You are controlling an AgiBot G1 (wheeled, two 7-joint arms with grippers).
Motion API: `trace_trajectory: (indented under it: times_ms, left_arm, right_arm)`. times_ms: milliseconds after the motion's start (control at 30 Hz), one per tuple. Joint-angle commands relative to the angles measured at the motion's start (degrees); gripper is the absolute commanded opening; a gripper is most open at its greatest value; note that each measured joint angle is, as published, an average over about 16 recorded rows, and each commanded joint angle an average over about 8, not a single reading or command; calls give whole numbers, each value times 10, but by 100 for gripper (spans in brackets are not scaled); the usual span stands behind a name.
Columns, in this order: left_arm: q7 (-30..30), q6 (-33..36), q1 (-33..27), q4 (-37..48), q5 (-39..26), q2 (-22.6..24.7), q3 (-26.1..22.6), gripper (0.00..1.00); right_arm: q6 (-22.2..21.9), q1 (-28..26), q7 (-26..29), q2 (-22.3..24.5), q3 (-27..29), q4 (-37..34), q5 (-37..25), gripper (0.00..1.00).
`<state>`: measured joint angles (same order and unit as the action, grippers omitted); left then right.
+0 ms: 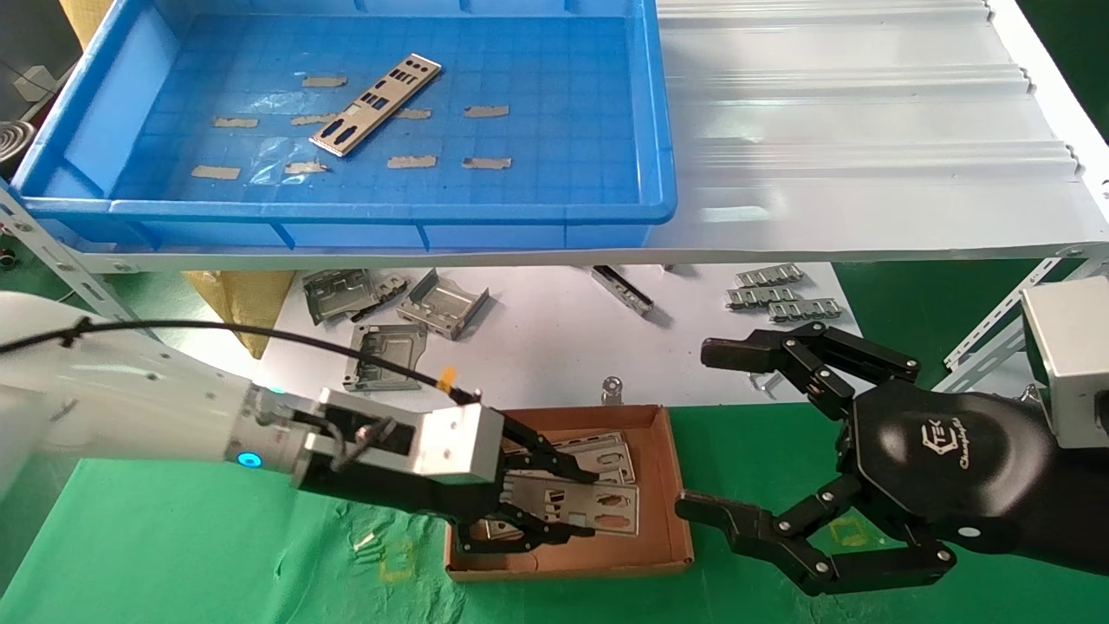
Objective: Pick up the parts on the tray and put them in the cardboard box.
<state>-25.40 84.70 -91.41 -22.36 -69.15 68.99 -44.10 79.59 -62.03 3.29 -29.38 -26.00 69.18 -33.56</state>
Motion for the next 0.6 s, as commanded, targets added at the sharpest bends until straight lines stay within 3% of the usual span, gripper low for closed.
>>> trace_trajectory:
  times_ms: [33,167,233,467,533,600]
  left_arm:
    - [-34,-20,16,26,-13,17,-8,0]
    - [-76,-54,22,70,-20,44,-10,0]
    - [-90,-68,21,90,-23,55,-11,7]
    - [-121,-112,19,137,-25,78,-11,90]
    - [-126,-122,20,142,-23,81,-11,100]
    - [-128,-130,22,144,-19,83,-9,100]
  right_arm:
    - [0,0,0,0,0,0,0,100]
    - [0,0,0,0,0,0,0,100]
    - [0,0,0,0,0,0,0,100]
    - [0,0,0,0,0,0,0,100]
    - [0,0,0,0,0,0,0,100]
    - [0,0,0,0,0,0,0,100]
